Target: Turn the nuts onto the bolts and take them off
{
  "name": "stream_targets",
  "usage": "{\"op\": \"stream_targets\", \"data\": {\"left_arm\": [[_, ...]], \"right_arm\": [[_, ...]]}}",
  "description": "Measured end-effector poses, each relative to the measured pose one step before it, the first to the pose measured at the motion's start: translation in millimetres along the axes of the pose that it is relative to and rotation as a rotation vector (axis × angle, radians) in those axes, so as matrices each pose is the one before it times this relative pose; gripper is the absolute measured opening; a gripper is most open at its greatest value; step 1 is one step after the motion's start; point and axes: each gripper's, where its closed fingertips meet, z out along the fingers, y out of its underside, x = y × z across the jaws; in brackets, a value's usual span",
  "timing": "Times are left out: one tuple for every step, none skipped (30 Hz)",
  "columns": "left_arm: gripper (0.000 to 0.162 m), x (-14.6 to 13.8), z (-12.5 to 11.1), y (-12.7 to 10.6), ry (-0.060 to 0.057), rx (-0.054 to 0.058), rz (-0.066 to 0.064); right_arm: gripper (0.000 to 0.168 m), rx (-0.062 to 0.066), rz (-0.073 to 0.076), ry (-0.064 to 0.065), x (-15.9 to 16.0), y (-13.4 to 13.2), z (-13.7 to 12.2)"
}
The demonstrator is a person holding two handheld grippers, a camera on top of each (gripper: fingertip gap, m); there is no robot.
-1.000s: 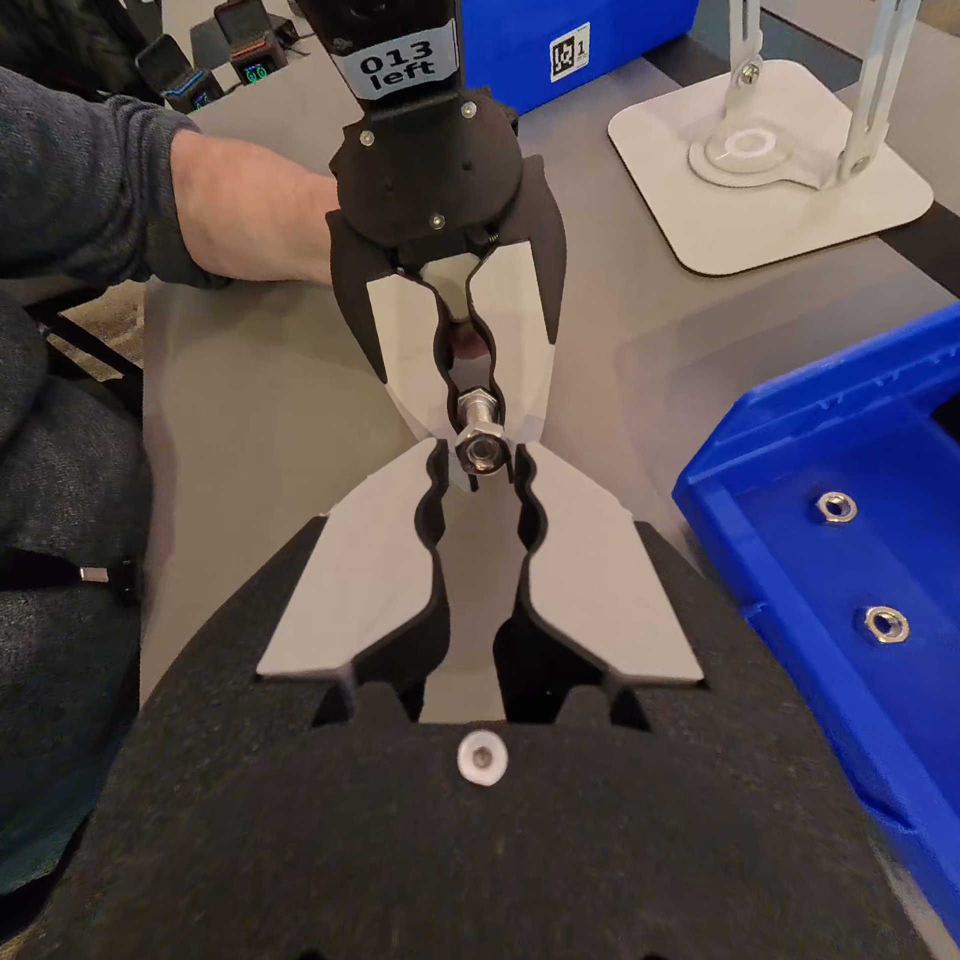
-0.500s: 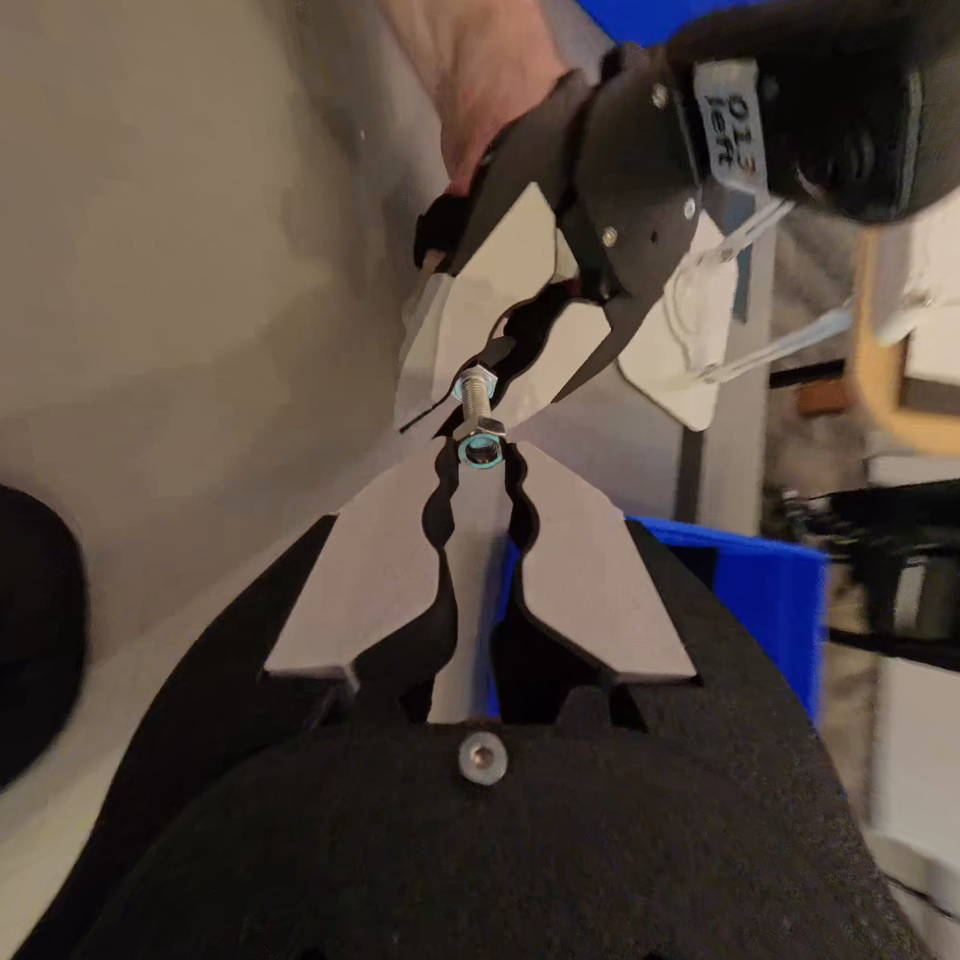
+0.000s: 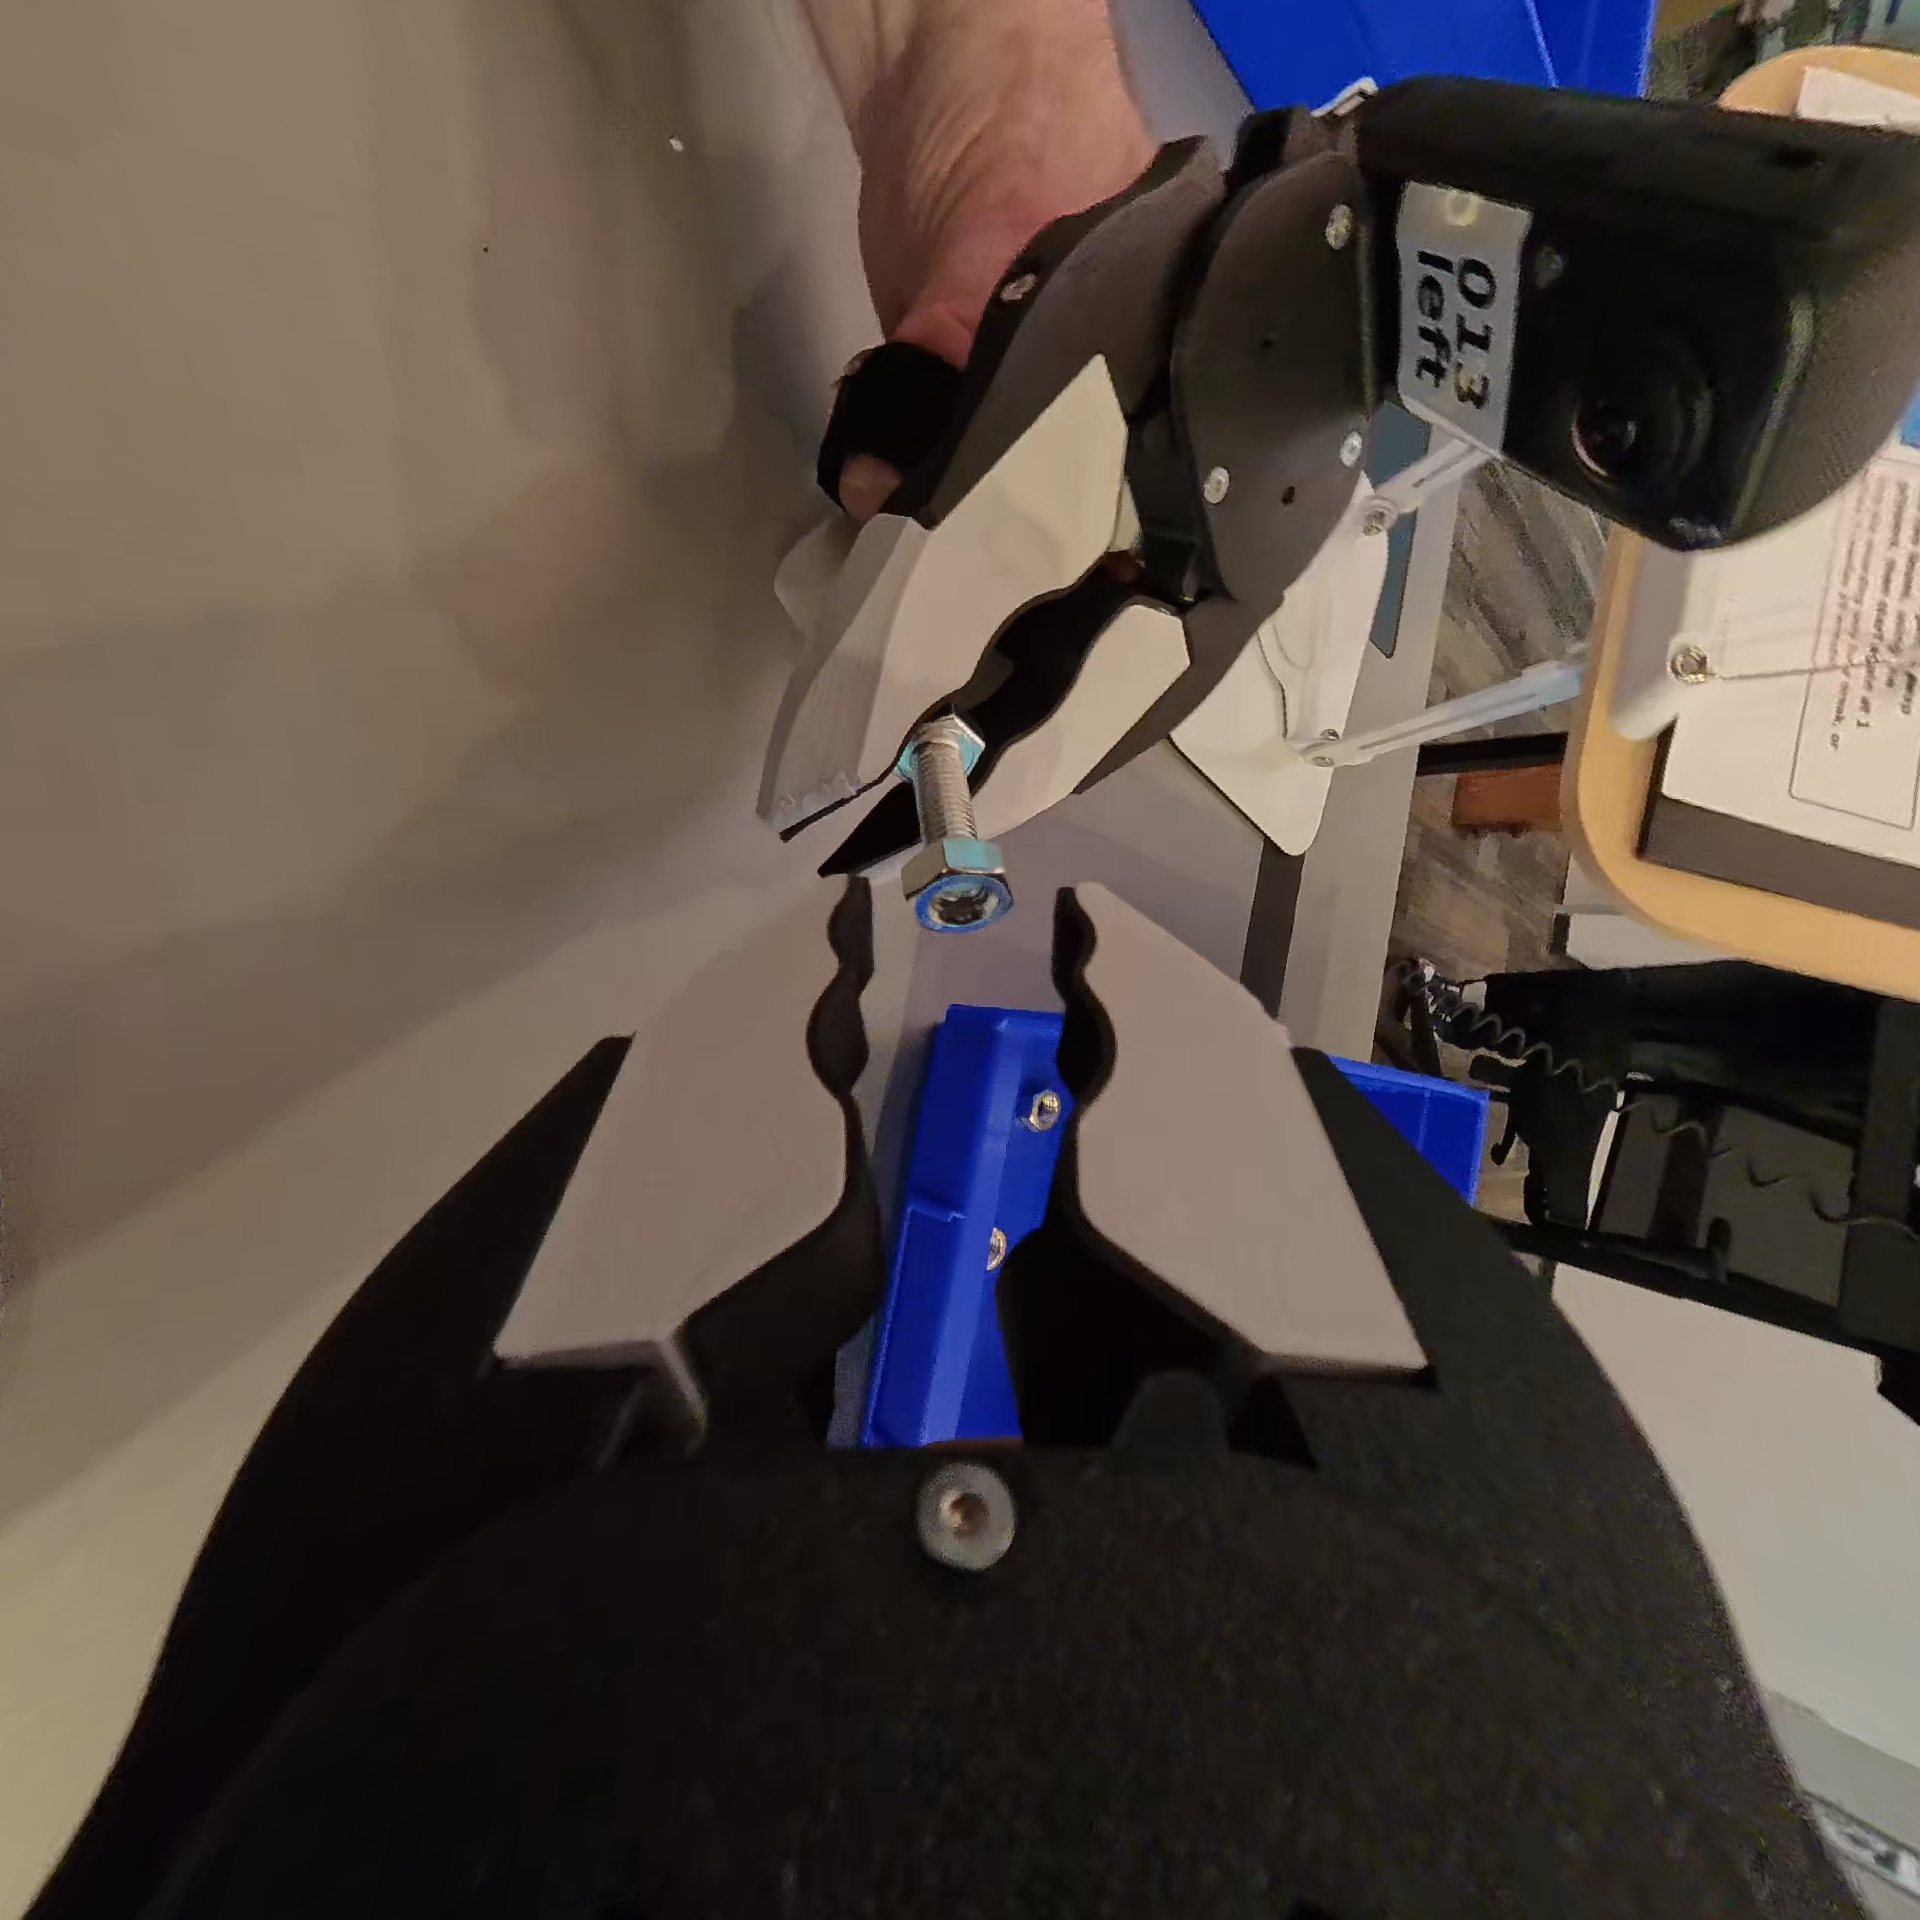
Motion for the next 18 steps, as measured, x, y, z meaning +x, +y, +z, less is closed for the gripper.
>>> {"op": "stream_targets", "data": {"left_arm": [[0.014, -1.10, -0.93, -1.02, -0.0088, 0.0041, 0.0031], [0.014, -1.50, -1.30, -1.49, -0.0126, 0.0060, 0.0041], [0.014, -1.27, -1.21, -1.50, -0.0111, 0.0048, 0.0036], [0.014, -2.01, -0.93, -0.96, -0.0205, 0.0008, 0.0099], [0.014, -3.70, -0.55, 0.23, -0.0359, -0.0105, 0.0183], [0.014, -2.53, 0.09, 1.52, -0.0306, -0.0203, 0.0224], [0.014, -1.83, 0.33, 0.65, -0.0289, -0.0140, 0.0242], [0.014, -0.99, 0.25, -1.38, -0.0209, 0.0010, 0.0134], [0.014, -1.73, 0.28, -1.82, -0.0247, 0.0039, 0.0083], [0.014, -1.53, 0.76, 0.53, -0.0245, -0.0126, 0.0157], [0.015, -1.94, 0.79, 1.39, -0.0314, -0.0178, 0.0262], [0.015, -1.80, 0.74, 0.49, -0.0313, -0.0114, 0.0221], [0.015, 0.14, 1.04, 0.12, -0.0133, -0.0088, 0.0132], [0.015, 0.81, 0.95, -0.09, -0.0053, -0.0054, 0.0081], [0.014, -1.40, 0.61, -0.68, -0.0194, 0.0022, 0.0067], [0.015, -0.92, 0.46, -0.29, -0.0101, 0.0005, -0.0012], [0.015, 0.32, 0.56, 0.46, 0.0023, -0.0041, -0.0011], [0.014, -1.50, -0.02, 0.36, -0.0127, -0.0018, 0.0079]], "right_arm": [[0.036, 0.0024, 0.0230, 0.0063, 1.99, 0.47, -1.49], [0.036, 0.0096, 0.0345, -0.0004, 1.47, 0.10, -2.02], [0.037, 0.0186, 0.0538, -0.0055, 1.39, -0.36, -2.43], [0.037, 0.0232, 0.0747, -0.0090, 1.30, -0.40, -2.34], [0.037, 0.0240, 0.0952, -0.0163, 0.93, -0.01, -1.70], [0.037, 0.0215, 0.1136, -0.0285, -0.37, 0.75, -0.60], [0.038, 0.0263, 0.1257, -0.0324, -0.65, 0.46, -0.03], [0.036, 0.0407, 0.1282, -0.0295, -0.32, -0.83, 0.03], [0.036, 0.0448, 0.1239, -0.0399, -1.62, -1.07, 0.45], [0.036, 0.0353, 0.1087, -0.0326, -1.04, 0.02, 0.73], [0.035, 0.0290, 0.0863, -0.0065, 1.94, 0.92, 0.73], [0.033, 0.0211, 0.0740, -0.0035, 2.26, 1.57, 0.80], [0.033, 0.0165, 0.0705, -0.0158, 0.74, 1.31, 0.97], [0.032, 0.0152, 0.0625, -0.0153, 0.77, 0.95, 0.71], [0.032, 0.0031, 0.0459, -0.0121, 0.64, 1.80, 0.94], [0.029, -0.0036, 0.0257, -0.0135, -0.28, 2.20, 1.13], [0.028, 0.0047, 0.0137, -0.0108, -0.75, 0.54, 0.73], [0.023, 0.0093, 0.0078, -0.0061, -0.61, -0.36, 0.54]]}}
